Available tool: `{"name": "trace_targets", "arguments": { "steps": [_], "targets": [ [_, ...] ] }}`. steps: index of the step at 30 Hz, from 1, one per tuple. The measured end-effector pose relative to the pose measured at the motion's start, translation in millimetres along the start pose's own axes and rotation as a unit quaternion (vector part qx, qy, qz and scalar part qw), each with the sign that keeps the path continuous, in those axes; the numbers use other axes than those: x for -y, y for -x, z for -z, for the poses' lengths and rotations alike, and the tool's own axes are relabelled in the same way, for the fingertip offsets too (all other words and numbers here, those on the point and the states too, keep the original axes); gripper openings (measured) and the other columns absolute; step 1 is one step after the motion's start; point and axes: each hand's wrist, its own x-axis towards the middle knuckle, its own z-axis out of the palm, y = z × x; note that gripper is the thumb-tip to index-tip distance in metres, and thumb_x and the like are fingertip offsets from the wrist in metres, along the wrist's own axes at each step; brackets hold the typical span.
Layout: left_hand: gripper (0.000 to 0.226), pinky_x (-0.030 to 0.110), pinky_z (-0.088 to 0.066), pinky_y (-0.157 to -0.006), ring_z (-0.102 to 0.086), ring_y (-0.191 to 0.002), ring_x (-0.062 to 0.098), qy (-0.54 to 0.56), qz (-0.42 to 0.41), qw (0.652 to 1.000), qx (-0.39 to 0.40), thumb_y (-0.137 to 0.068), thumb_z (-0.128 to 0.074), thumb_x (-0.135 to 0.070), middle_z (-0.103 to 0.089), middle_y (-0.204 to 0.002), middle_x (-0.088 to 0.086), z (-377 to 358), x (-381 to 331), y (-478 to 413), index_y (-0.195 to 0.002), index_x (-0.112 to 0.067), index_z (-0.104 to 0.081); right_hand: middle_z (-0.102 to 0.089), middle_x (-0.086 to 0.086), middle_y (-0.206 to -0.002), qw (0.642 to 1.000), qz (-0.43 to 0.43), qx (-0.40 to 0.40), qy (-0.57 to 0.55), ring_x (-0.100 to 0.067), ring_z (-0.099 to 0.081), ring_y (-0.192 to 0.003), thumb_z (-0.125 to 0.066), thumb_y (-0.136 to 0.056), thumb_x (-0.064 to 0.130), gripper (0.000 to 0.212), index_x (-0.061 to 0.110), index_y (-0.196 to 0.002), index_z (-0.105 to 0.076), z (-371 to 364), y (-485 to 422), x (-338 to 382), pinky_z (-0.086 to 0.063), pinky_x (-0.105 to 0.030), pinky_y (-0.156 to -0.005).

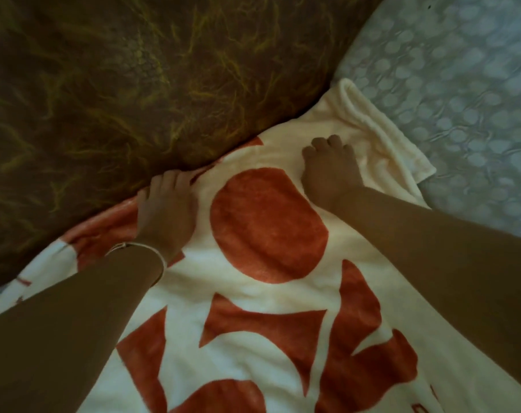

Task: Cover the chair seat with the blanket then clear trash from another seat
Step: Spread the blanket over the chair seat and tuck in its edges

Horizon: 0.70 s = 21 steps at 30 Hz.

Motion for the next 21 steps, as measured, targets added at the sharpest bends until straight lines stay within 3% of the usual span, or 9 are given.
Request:
{"name": "trace_targets", "arguments": {
  "steps": [5,8,11,14,18,21],
  "targets": [
    [0.034,0.058,-0.03,-0.097,-0.041,-0.116,0.043,0.005,0.13,0.991,-0.034,-0.09,-0.049,-0.013,-0.046,-0.125,0.026,4.7,67.7,44.0,-0.122,-0.004,-0.047,-0.05,-0.014,-0.127,0.995,0.073,-0.002,-0.066,-0.035,-0.04,-0.12,-0.04,-0.091,0.014,0.033,0.006,-0.119,-0.056,6.4,28.5,70.5,-0.036,-0.043,-0.097],
    [0.041,0.058,-0.029,-0.098,-0.041,-0.116,0.048,0.018,0.218,0.976,-0.008,-0.09,-0.053,-0.024,-0.046,-0.122,0.034,7.8,102.7,64.5,-0.117,0.006,-0.047,-0.049,-0.014,-0.129,0.99,0.111,0.001,-0.082,-0.034,-0.042,-0.121,-0.04,-0.092,0.013,0.033,0.007,-0.121,-0.054,8.1,43.3,117.4,-0.037,-0.042,-0.1],
    [0.052,0.055,-0.027,-0.102,-0.038,-0.119,0.047,-0.006,0.254,0.966,0.058,-0.09,-0.05,-0.039,-0.046,-0.124,0.034,15.7,126.9,73.0,-0.116,0.007,-0.05,-0.048,-0.014,-0.129,0.988,0.133,0.02,-0.076,-0.032,-0.042,-0.12,-0.041,-0.091,0.01,0.033,0.007,-0.121,-0.053,9.4,55.9,152.0,-0.039,-0.04,-0.097],
    [0.049,0.049,-0.027,-0.103,-0.04,-0.118,0.043,-0.005,0.21,0.973,0.098,-0.089,-0.049,-0.044,-0.049,-0.122,0.028,23.6,151.9,77.3,-0.113,-0.001,-0.055,-0.046,-0.014,-0.131,0.989,0.12,0.047,-0.078,-0.032,-0.041,-0.121,-0.041,-0.091,0.012,0.036,0.007,-0.125,-0.052,10.4,70.2,189.8,-0.038,-0.041,-0.097],
    [0.039,0.045,-0.043,-0.088,-0.056,-0.103,0.047,0.197,0.148,0.966,0.078,-0.089,-0.057,-0.024,-0.059,-0.111,0.03,34.0,165.7,86.2,-0.115,0.003,-0.047,-0.04,-0.013,-0.137,0.991,0.08,0.074,-0.075,-0.032,-0.035,-0.125,-0.042,-0.092,0.018,0.04,0.01,-0.131,-0.047,4.5,82.5,230.9,-0.035,-0.042,-0.101],
    [0.045,0.046,-0.045,-0.086,-0.059,-0.098,0.046,0.192,0.018,0.977,0.093,-0.092,-0.052,-0.021,-0.06,-0.112,0.029,37.3,179.9,94.2,-0.132,-0.008,-0.035,-0.038,-0.013,-0.14,0.994,0.047,0.075,-0.068,-0.033,-0.033,-0.127,-0.041,-0.094,0.02,0.041,0.009,-0.133,-0.043,1.4,85.9,248.0,-0.035,-0.042,-0.101]
  ]
}}
